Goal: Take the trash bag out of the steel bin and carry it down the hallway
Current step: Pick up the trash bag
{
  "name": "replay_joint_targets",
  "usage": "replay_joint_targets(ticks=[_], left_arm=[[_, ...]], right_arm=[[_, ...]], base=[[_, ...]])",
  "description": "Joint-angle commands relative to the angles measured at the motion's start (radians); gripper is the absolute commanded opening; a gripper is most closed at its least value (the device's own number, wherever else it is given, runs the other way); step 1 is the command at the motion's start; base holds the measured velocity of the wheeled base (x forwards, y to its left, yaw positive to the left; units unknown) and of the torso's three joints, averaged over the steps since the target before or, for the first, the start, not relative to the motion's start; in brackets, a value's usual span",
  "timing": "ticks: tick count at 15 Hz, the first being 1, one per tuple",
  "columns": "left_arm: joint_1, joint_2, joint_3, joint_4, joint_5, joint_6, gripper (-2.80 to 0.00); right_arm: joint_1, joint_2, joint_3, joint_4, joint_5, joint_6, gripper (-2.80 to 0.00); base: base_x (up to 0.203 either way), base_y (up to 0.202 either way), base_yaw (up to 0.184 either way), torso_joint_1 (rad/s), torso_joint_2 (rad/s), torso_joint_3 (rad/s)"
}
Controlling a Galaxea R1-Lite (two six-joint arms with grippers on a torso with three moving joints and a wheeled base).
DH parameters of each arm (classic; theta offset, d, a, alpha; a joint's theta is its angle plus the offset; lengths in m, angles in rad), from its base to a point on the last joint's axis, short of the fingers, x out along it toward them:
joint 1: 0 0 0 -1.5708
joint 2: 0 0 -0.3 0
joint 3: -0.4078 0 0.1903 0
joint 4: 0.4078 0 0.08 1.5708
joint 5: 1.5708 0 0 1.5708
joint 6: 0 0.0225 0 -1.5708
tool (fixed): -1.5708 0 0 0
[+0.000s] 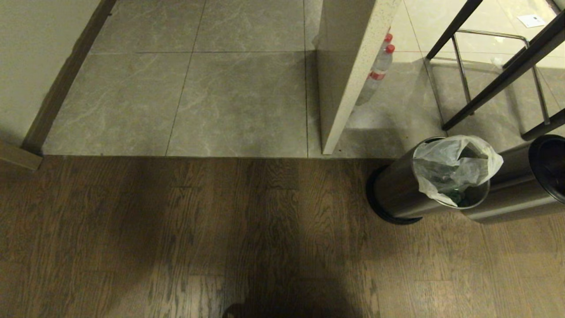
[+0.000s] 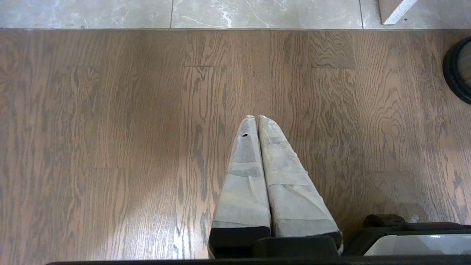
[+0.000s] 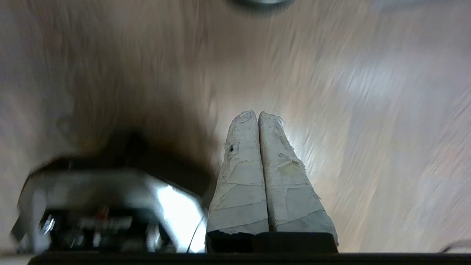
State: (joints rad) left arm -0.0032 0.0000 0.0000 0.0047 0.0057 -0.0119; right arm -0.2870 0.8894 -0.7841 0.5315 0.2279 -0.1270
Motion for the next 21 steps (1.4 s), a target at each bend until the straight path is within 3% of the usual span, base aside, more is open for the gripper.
replay_joint_targets(ticks=[1,3,5,11,16,21], left_arm=[[0.0,0.0,0.002,0.0,0.0,0.0,-2.8],[0.0,0.0,0.002,0.0,0.0,0.0,-2.8],[0.0,0.0,0.002,0.0,0.0,0.0,-2.8],[0.0,-0.002,0.002,0.0,0.0,0.0,-2.8],[0.0,-0.002,0.002,0.0,0.0,0.0,-2.8],[0.0,-0.002,0.002,0.0,0.0,0.0,-2.8]], right_arm=[[0.038,-0.153,0.117,0.007,-0.009,0.014,-2.8],[0.084,-0.369,0.269,0.017,-0.029,0.041,-2.8],[0.128,-0.463,0.38,0.026,-0.048,0.067,-2.8],[0.136,-0.472,0.39,0.018,-0.053,0.068,-2.8],[0.167,-0.613,0.697,-0.409,-0.05,0.0,-2.8],[0.167,-0.613,0.697,-0.409,-0.05,0.0,-2.8]], base=[[0.0,0.0,0.0,0.0,0.0,0.0],[0.0,0.0,0.0,0.0,0.0,0.0],[0.0,0.0,0.0,0.0,0.0,0.0],[0.0,0.0,0.0,0.0,0.0,0.0],[0.0,0.0,0.0,0.0,0.0,0.0],[0.0,0.0,0.0,0.0,0.0,0.0]])
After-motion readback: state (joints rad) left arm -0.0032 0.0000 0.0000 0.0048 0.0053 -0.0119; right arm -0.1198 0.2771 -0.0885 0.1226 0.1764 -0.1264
